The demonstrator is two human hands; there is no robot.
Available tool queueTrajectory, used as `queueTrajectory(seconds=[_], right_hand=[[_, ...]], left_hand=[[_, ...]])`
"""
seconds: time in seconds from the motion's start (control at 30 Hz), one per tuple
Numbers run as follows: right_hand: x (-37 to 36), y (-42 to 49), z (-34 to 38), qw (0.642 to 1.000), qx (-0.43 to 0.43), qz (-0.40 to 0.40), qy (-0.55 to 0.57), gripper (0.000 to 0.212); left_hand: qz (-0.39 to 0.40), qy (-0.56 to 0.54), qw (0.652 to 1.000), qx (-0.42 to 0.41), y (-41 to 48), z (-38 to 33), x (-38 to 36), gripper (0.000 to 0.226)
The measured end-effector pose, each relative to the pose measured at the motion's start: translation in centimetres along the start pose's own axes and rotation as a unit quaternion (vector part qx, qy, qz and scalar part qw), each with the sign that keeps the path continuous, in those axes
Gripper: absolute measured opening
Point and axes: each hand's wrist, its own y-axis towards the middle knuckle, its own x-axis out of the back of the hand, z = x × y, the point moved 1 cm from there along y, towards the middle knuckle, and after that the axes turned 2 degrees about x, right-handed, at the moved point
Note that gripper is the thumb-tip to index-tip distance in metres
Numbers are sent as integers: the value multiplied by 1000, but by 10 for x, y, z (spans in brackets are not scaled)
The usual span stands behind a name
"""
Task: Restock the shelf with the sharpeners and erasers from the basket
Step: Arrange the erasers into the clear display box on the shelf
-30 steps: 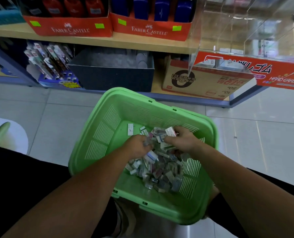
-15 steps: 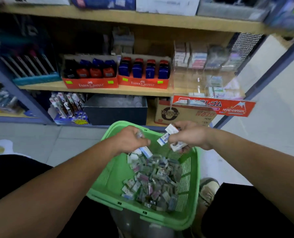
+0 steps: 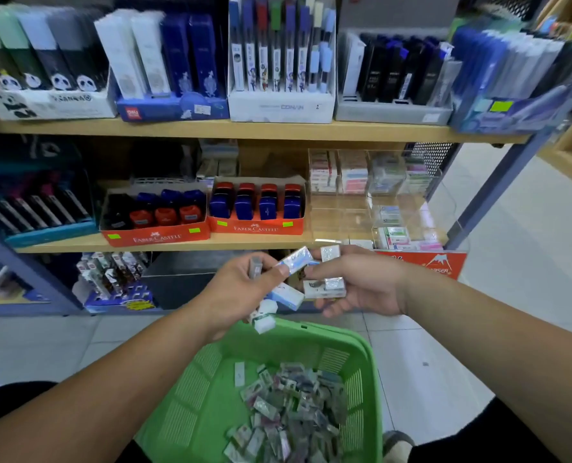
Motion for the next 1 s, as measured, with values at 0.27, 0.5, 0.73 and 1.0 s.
queueTrajectory(seconds=[0.27, 0.5, 0.73, 1.0], right_hand=[[2, 14, 8, 994, -25, 48, 90, 34], [-12, 34, 1, 999, -15, 48, 12, 53], [-3, 43, 8, 999, -11, 15, -50, 29], [31, 34, 7, 998, 6, -67, -1, 27]], left_hand=[[-32, -62, 998, -13, 26, 0, -3, 21], [-57, -112, 991, -46, 36, -2, -18, 20], [-113, -70, 991, -31, 44, 2, -8, 25], [-64, 56, 996, -26, 45, -4, 2, 18]])
